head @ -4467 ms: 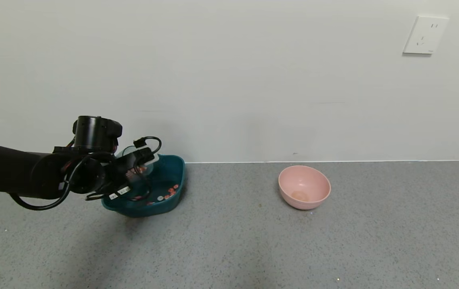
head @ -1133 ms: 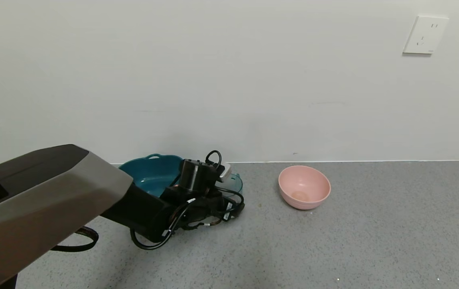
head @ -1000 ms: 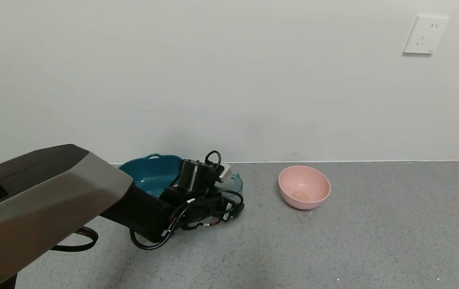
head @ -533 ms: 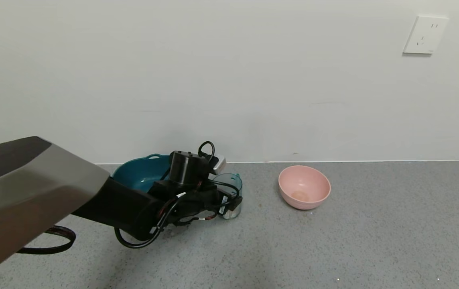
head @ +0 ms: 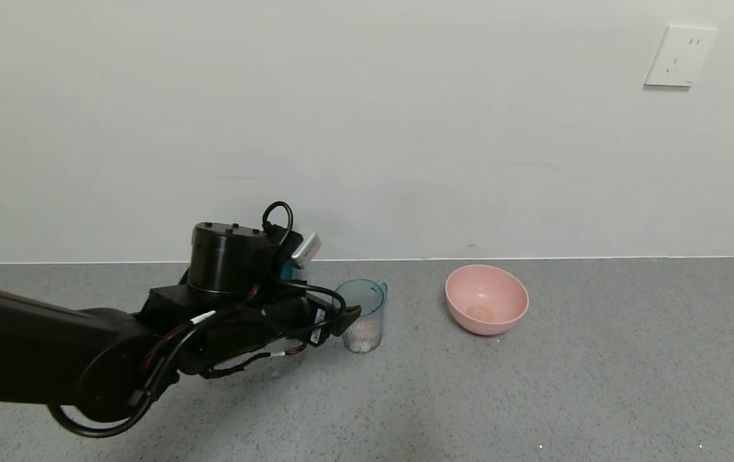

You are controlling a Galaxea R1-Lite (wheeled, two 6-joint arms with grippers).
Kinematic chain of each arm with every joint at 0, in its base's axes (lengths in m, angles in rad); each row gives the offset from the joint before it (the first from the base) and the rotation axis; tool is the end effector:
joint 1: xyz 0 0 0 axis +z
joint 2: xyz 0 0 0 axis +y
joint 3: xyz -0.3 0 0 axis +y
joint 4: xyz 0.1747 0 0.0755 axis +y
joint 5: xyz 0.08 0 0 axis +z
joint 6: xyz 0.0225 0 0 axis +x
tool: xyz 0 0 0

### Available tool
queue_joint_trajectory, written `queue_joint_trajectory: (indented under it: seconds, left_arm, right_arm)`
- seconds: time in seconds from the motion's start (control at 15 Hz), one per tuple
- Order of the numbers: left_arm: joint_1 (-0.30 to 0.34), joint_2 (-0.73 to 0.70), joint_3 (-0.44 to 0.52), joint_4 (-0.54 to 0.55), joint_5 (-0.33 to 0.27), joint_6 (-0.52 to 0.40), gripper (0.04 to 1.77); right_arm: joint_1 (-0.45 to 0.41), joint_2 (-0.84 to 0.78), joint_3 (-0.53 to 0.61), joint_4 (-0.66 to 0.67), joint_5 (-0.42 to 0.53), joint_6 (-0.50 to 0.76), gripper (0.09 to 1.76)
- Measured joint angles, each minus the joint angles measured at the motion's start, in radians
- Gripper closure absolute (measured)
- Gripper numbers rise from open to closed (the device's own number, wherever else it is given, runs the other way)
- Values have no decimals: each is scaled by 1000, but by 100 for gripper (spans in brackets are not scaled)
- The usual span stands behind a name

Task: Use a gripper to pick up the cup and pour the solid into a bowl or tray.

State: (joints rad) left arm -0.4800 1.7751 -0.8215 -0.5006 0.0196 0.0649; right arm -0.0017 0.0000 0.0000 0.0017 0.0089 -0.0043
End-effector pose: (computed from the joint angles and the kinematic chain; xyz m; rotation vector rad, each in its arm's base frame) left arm 0.2802 -0.1454 0.1501 0.1757 0.4282 -0.4669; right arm -0.0228 0.0002 0.0753 -0.0043 0.0017 0.0072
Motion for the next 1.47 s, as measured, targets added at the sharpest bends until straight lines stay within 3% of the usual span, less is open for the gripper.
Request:
queue_joint_trajectory:
  seconds: [0.6, 0.87, 1.13, 1.33, 1.47]
  left_arm:
    - [18, -439, 225, 177, 33, -6, 10]
    - [19, -637, 297, 290, 111, -11, 10]
    - [16, -826, 340, 414, 225, -10, 10]
    - [16, -997, 364, 559, 303, -7, 9]
    - [53, -1106, 365, 685, 345, -3, 9]
  right_arm:
    - [0, 0, 0, 0, 0, 0, 14]
    - [0, 0, 0, 0, 0, 0, 14]
    - [0, 0, 0, 0, -1, 0, 14]
    - [0, 0, 0, 0, 0, 0, 14]
    - [0, 0, 0, 0, 0, 0, 14]
